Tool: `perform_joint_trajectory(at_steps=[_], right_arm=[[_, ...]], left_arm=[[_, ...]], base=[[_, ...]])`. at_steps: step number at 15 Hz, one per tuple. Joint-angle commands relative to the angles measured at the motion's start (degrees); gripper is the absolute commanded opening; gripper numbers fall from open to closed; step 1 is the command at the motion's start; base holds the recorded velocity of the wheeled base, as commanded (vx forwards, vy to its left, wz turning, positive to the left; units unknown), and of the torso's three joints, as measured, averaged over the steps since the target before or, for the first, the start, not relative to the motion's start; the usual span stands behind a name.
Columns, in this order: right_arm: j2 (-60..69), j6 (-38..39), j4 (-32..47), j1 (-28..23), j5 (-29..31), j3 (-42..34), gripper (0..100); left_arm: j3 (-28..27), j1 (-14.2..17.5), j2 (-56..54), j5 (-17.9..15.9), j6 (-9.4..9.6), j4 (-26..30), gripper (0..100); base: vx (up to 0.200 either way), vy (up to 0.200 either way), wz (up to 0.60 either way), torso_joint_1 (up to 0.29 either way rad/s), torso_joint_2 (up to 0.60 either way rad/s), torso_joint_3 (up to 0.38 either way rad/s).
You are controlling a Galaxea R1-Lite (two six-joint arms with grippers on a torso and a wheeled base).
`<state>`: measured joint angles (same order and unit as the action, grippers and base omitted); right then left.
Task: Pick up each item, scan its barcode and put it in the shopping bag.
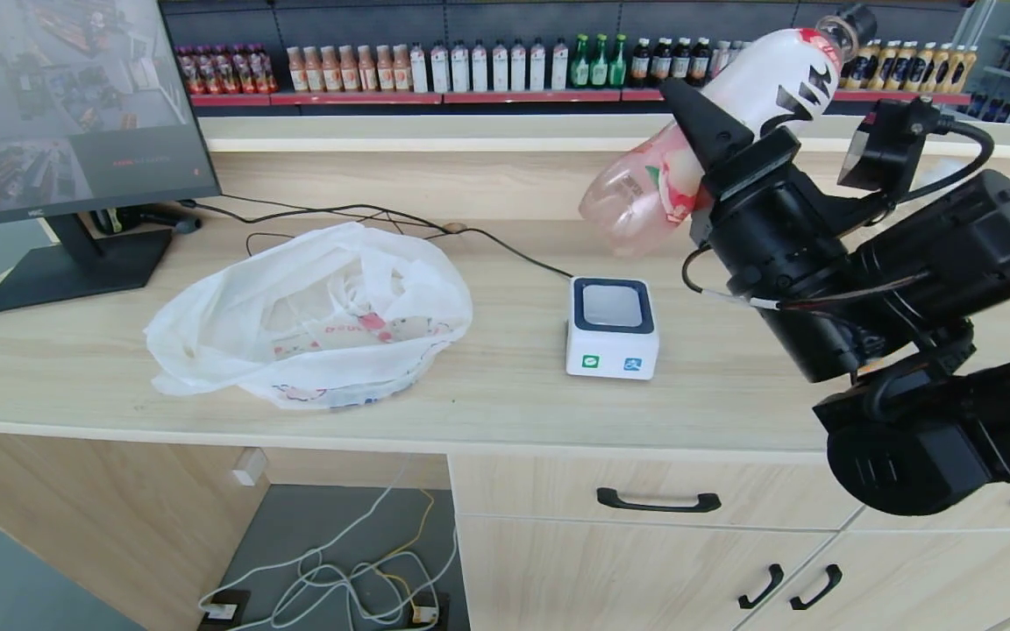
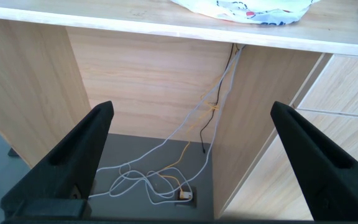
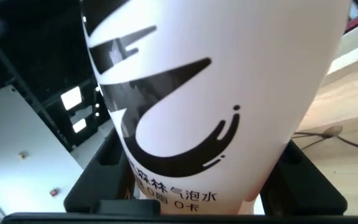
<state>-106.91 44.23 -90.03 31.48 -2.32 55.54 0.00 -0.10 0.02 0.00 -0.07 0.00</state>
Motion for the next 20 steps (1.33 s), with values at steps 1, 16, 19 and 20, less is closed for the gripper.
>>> perform_joint_trajectory(at_steps=[1, 16, 19, 20], right_arm=[[2.8, -5.2, 0.0, -0.6, -3.2, -3.9, 0], [19.1, -45.3, 0.0, 0.3, -10.2, -34.7, 0], [19.2, -45.1, 0.0, 0.2, -10.1, -34.4, 0], [19.2, -45.2, 0.0, 0.1, -10.1, -34.8, 0]], left_arm=[[0.0, 0.0, 0.0, 0.0, -0.01, 0.0, 100], [0.0, 0.0, 0.0, 0.0, -0.01, 0.0, 100], [0.0, 0.0, 0.0, 0.0, -0.01, 0.0, 100], [0.0, 0.0, 0.0, 0.0, -0.01, 0.0, 100]], base=[[0.000, 0.000, 0.00, 0.000, 0.00, 0.000], [0.000, 0.000, 0.00, 0.000, 0.00, 0.000], [0.000, 0.000, 0.00, 0.000, 0.00, 0.000], [0.000, 0.000, 0.00, 0.000, 0.00, 0.000]])
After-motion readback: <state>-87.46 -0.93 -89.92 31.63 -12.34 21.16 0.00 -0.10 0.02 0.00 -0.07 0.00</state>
